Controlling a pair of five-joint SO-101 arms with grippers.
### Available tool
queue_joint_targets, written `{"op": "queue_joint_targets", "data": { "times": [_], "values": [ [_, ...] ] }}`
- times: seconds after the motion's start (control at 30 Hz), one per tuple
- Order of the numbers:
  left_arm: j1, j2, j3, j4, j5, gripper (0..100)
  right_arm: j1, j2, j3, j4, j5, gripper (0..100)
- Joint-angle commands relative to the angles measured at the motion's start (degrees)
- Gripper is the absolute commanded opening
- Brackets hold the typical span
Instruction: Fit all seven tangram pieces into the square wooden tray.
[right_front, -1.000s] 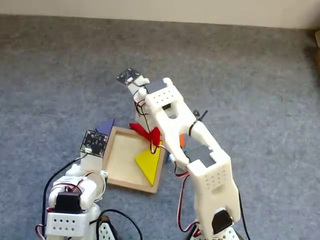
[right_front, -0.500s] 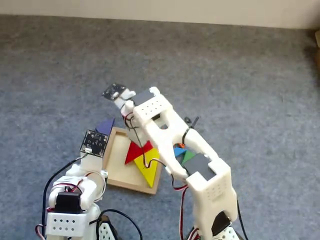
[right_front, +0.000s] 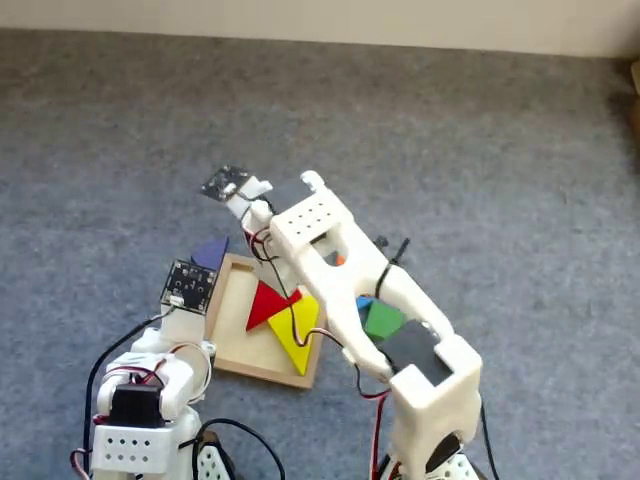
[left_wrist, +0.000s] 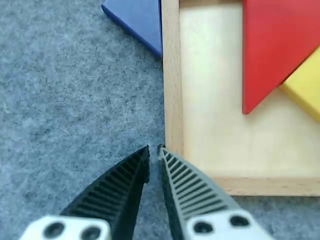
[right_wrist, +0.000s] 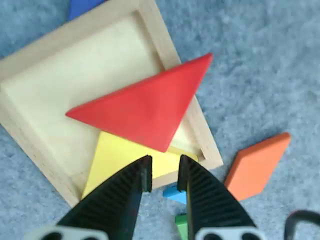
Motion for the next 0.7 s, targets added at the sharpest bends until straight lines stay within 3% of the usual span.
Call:
{"op": "queue_joint_targets", "data": {
  "times": [0.0, 0.2, 0.37, 0.67],
  "values": [
    [-0.48, -2.33, 1.19, 0.0, 0.0, 5, 1.71, -6.73, 4.09, -7.96, -0.35, 9.1],
    [-0.48, -2.33, 1.19, 0.0, 0.0, 5, 1.45, -11.56, 14.46, -26.33, -0.44, 9.1],
    [-0.48, -2.33, 1.19, 0.0, 0.0, 5, 1.27, -12.09, 21.23, -41.98, -6.33, 9.1],
    [-0.48, -2.33, 1.19, 0.0, 0.0, 5, -1.63, -11.82, 25.54, -51.91, -7.21, 9.1]
  ]
}}
